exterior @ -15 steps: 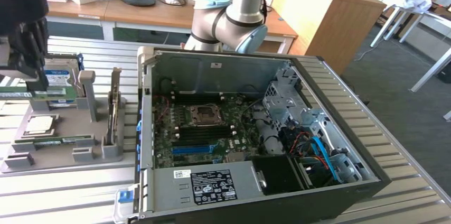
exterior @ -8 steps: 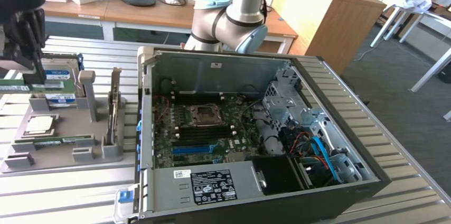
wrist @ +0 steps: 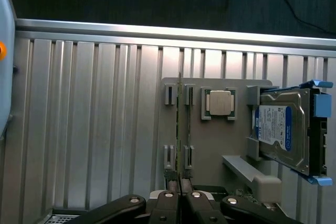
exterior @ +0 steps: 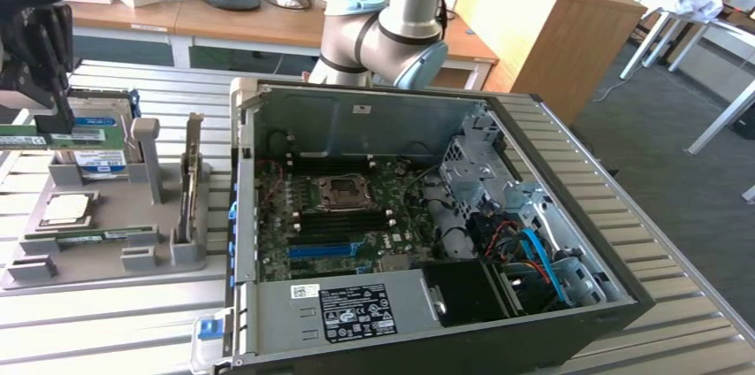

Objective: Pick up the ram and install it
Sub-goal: 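Pick up the ram and move it above insertion slot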

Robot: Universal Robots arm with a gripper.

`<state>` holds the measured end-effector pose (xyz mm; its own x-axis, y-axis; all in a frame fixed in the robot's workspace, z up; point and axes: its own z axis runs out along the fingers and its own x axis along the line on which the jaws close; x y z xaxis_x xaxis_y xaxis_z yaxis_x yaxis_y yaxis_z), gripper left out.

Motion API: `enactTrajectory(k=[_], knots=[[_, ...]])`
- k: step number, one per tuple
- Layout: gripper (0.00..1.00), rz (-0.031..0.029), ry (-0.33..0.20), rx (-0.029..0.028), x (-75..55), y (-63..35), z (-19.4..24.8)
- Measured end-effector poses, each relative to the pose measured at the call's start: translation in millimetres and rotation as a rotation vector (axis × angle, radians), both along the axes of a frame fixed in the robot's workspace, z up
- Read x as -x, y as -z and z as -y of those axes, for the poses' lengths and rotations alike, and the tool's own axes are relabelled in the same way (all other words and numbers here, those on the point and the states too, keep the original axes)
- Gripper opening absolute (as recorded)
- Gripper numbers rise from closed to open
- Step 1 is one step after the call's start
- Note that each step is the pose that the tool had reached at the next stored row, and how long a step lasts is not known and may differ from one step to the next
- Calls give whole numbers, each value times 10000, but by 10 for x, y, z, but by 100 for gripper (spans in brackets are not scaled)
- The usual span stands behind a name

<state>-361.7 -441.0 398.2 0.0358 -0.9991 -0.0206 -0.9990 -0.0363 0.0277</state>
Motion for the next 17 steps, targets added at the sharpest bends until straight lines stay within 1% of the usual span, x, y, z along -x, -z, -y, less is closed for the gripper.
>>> enactTrajectory(k=[4,8,17], knots=[[11,-3,1,2,-6,-2,0],[11,0,1,0,-62,0,0],[11,-2,1,1,-329,-1,0]])
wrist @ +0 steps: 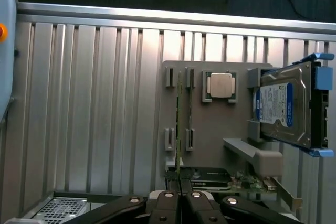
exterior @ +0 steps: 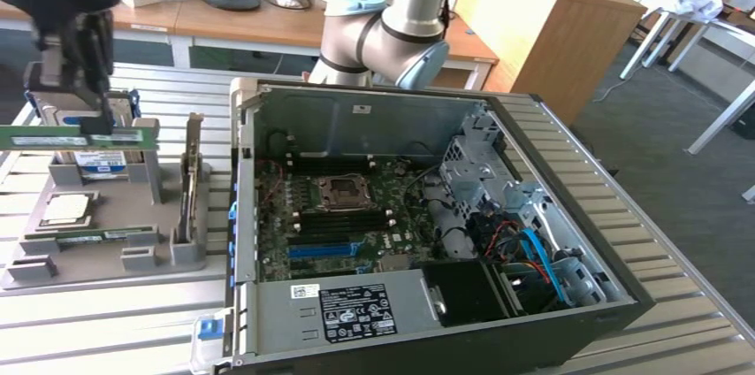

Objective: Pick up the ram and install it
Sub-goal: 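Pick up the ram and move it above insertion slot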

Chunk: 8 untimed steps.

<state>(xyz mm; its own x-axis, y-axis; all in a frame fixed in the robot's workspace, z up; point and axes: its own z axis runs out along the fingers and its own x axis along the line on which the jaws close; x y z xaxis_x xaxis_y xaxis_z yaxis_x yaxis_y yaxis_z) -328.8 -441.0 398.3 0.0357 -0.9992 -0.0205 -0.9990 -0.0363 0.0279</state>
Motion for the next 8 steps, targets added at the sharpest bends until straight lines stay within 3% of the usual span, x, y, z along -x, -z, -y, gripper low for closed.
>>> enactTrajectory(k=[8], knots=[[11,0,0,-2,-252,1,0]])
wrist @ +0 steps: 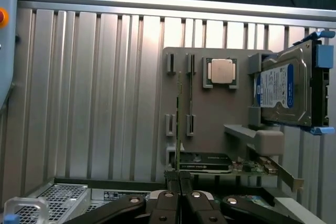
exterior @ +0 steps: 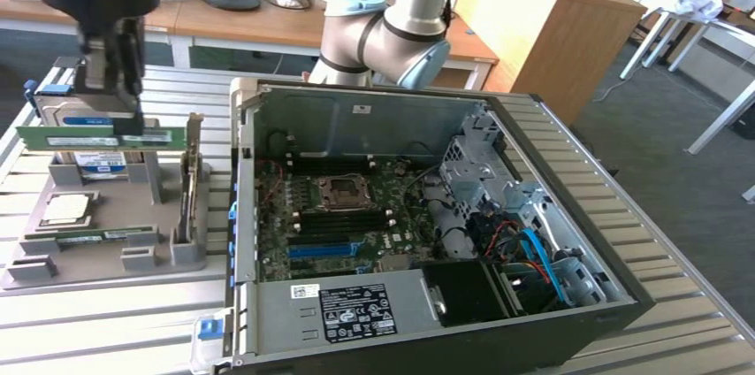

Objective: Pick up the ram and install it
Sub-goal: 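Pick up the ram and move it above insertion slot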

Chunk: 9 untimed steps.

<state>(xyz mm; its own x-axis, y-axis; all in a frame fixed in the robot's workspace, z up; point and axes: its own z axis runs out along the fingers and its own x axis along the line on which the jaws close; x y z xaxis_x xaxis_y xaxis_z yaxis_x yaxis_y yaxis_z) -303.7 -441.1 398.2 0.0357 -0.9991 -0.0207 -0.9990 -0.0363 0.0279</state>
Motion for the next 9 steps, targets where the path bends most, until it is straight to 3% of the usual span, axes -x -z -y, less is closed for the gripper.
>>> enactTrajectory(k=[9], knots=[[11,-1,0,1,-226,0,0]])
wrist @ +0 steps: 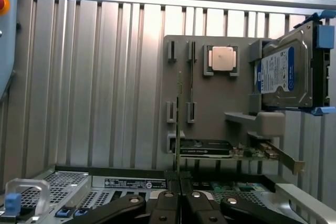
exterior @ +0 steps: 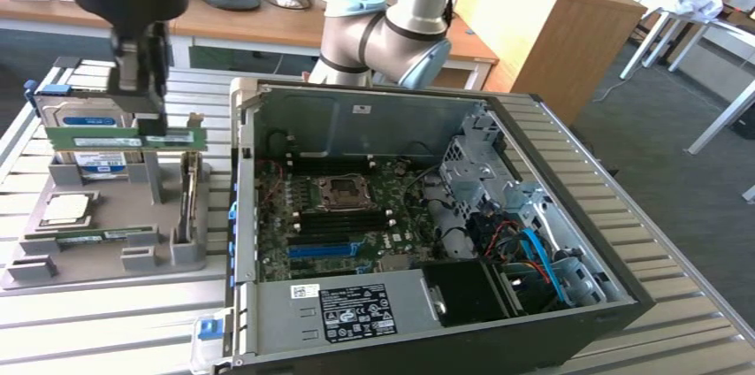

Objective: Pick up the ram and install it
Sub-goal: 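Pick up the ram and move it above insertion slot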

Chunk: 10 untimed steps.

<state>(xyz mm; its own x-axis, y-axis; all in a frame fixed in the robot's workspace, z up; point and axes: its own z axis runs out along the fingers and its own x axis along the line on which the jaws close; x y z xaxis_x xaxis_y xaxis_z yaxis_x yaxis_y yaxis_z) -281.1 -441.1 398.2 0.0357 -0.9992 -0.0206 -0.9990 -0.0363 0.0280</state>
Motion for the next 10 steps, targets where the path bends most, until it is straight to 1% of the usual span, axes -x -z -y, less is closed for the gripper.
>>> enactTrajectory(k=[10], knots=[[11,-1,0,0,-279,0,0]])
